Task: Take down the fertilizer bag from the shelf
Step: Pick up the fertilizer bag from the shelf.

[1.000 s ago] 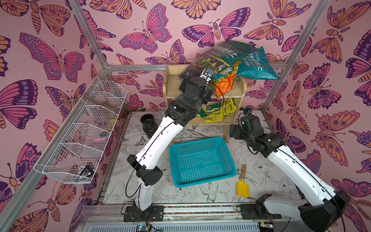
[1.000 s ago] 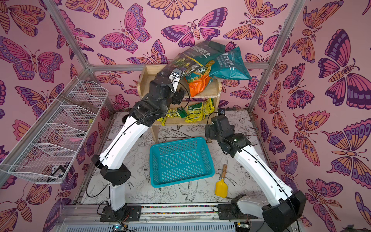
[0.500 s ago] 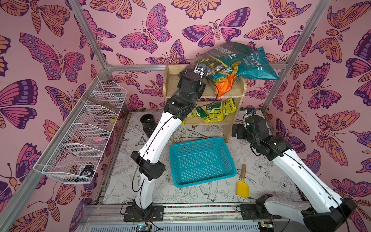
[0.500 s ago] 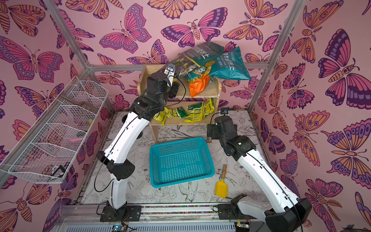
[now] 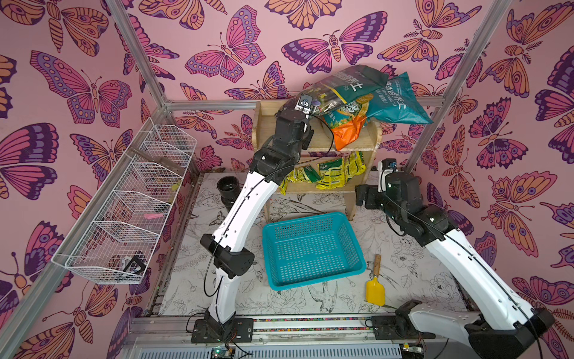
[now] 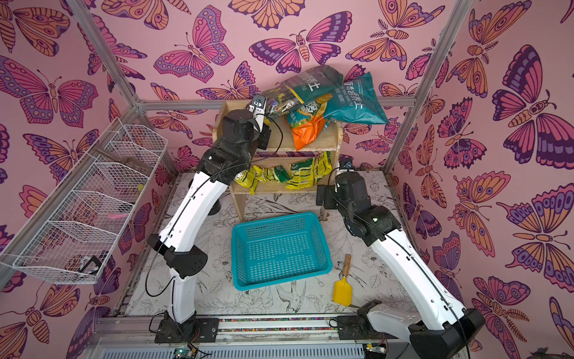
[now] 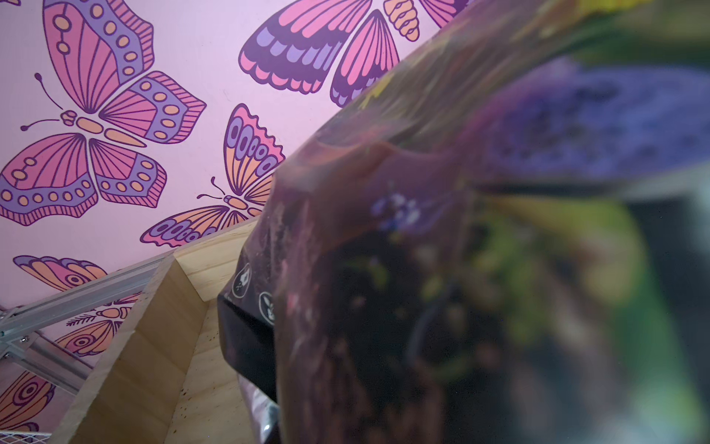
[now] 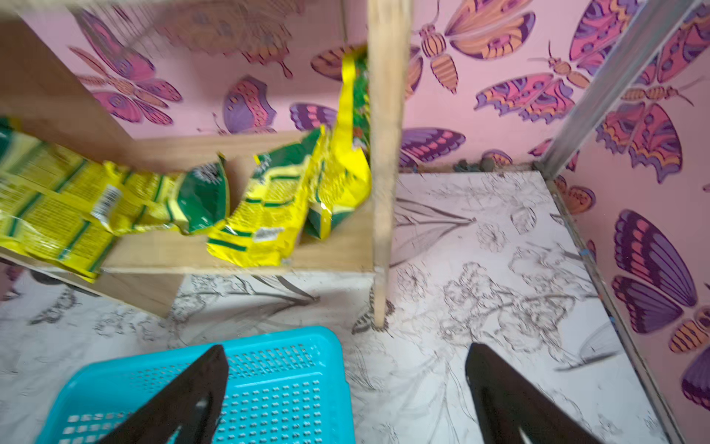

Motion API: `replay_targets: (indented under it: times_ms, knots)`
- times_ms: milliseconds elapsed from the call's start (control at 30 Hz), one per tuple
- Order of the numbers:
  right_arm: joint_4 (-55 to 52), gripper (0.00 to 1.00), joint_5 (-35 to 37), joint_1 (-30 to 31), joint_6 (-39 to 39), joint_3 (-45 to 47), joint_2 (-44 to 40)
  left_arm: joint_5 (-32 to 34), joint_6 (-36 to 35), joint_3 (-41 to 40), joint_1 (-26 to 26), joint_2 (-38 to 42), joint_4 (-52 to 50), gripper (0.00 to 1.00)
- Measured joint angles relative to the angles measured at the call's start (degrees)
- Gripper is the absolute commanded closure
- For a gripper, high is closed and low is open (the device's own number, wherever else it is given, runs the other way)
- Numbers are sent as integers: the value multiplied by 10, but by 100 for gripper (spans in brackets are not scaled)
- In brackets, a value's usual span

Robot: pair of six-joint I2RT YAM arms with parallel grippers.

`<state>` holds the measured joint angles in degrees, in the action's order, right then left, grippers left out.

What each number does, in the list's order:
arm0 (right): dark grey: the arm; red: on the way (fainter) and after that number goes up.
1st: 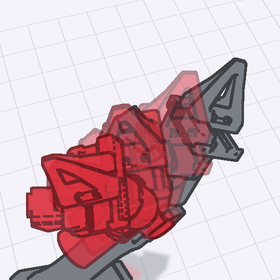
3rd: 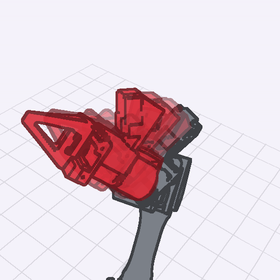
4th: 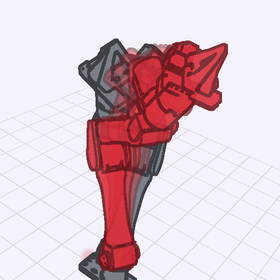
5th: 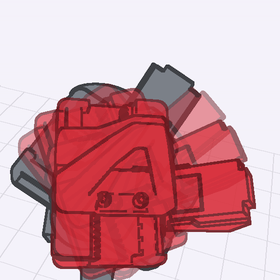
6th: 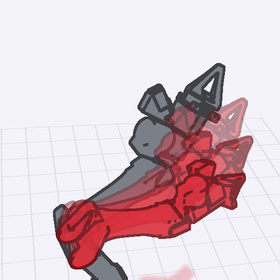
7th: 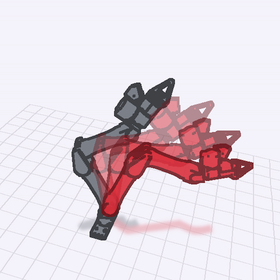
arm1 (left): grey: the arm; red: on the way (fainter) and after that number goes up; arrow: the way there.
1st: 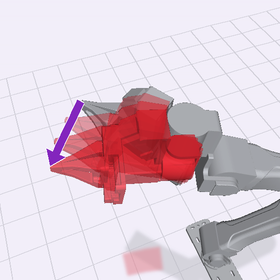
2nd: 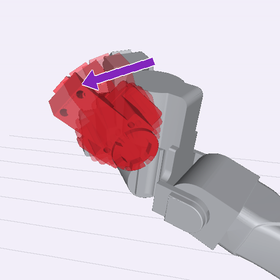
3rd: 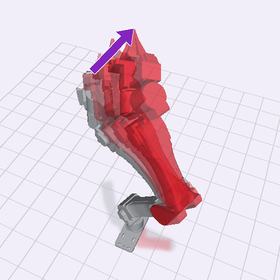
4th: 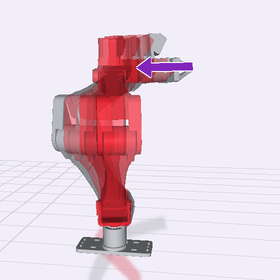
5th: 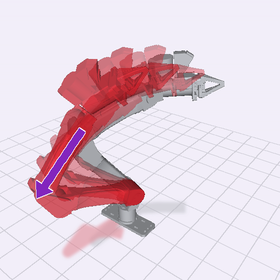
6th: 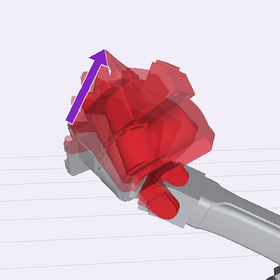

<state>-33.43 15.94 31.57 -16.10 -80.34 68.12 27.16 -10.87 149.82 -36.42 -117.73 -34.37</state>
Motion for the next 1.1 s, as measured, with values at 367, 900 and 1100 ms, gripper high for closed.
replay_targets:
  times_ms: [367, 900, 1100]
  knots:
    - [82, 1, -111, 53, -22, -203, 90, 9, 10, -75, -11, 52, 14, 100]
    - [188, 3, -163, 87, -82, -297, 167, 56, 41, -266, -51, 198, 44, 100]
    - [218, 4, -148, 87, -104, -330, 198, 59, 51, -330, -59, 233, 88, 100]
